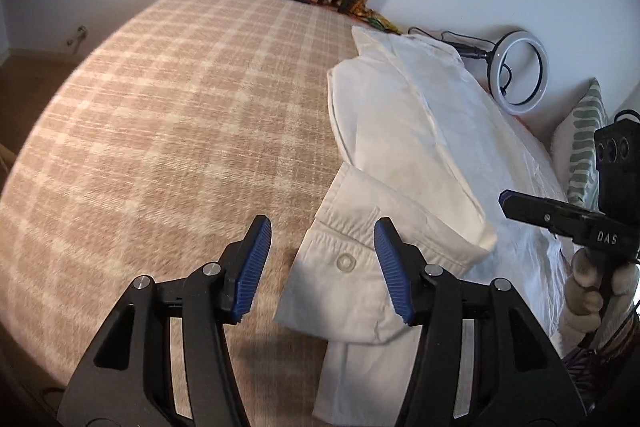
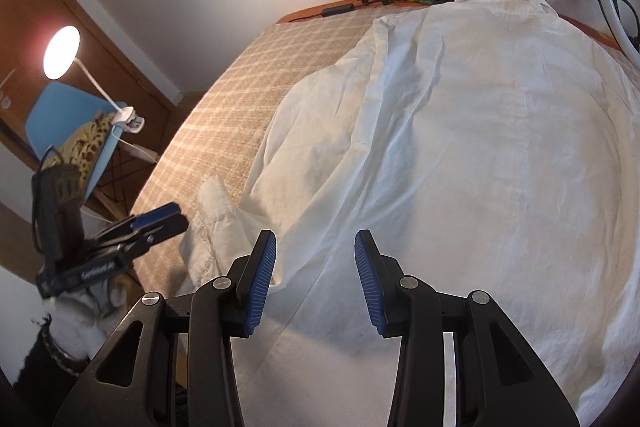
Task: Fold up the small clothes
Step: 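Fold the grasped side and sleeve inward over the shirt back, then release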
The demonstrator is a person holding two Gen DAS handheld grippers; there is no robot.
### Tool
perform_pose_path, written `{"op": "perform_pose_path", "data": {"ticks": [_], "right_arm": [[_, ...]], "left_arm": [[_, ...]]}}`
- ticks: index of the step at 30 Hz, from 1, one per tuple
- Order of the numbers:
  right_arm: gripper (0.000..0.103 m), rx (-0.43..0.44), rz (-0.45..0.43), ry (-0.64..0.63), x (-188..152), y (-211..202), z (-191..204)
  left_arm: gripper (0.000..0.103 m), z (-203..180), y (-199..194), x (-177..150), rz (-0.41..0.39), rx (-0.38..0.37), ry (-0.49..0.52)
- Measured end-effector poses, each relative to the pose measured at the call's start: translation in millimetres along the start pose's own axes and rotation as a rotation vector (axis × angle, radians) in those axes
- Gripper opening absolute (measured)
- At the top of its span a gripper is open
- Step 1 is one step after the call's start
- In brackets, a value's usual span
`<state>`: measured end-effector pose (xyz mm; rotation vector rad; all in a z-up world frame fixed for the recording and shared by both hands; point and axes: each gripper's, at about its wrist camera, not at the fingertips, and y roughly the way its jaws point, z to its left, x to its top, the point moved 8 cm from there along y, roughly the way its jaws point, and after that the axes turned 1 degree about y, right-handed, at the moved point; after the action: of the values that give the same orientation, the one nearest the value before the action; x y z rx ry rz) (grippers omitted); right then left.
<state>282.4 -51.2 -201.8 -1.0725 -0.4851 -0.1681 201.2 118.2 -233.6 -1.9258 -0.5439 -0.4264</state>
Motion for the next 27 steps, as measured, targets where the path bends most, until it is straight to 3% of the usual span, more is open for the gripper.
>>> {"op": "perform_pose_path", "data": {"ticks": [1, 2, 3, 4, 5, 11, 13, 15, 22, 25, 27], "right_arm": [[0.040, -0.007, 0.005, 0.001, -1.0, 1.9, -1.4], [0.040, -0.010, 0.006, 0.002, -1.5, 3.1, -2.9], [0.040, -0.012, 0.007, 0.005, -1.9, 3.4, -4.5], [0.040, -0.014, 0.006, 0.007, -1.6, 3.2, -6.0], [0.040, -0.013, 0.004, 0.009, -1.0, 2.5, -7.3], [0.040, -0.029, 0.001, 0.019, -0.1, 2.5, -15.1], [0.040, -0.031, 0.001, 0.024, 0.4, 3.3, -16.8], [0.040, -0.020, 0.000, 0.036, 1.9, 4.0, -16.6], [0.040, -0.035, -0.009, 0.024, 1.5, 3.4, -9.5], [0.040, -0.040, 0.002, -0.002, -2.2, 5.1, -7.6], [0.040, -0.071, 0.033, -0.035, -10.3, 9.6, -8.1]], "left_arm": [[0.055, 0.1, 5.7, -0.6, 0.013, -0.008, 0.004], [0.046, -1.4, 9.6, -1.4, 0.020, -0.023, 0.005], [0.035, -4.4, 12.4, -2.4, 0.029, -0.049, 0.009], [0.009, -7.5, 13.1, -4.6, 0.038, -0.057, 0.017], [0.006, -11.0, 11.3, -6.3, 0.035, -0.060, 0.032], [0.004, -60.2, -25.2, -25.2, -0.018, -0.099, 0.239], [0.004, -75.1, -36.9, -31.9, -0.047, -0.071, 0.323], [0.004, -78.6, -40.8, -32.6, -0.052, -0.057, 0.336], [0.004, -115.3, -51.1, -65.1, 0.011, -0.191, 0.369], [0.004, -126.3, -76.5, -75.3, 0.006, -0.285, 0.327], [0.010, -135.4, -98.7, -83.6, 0.002, -0.346, 0.326]]}}
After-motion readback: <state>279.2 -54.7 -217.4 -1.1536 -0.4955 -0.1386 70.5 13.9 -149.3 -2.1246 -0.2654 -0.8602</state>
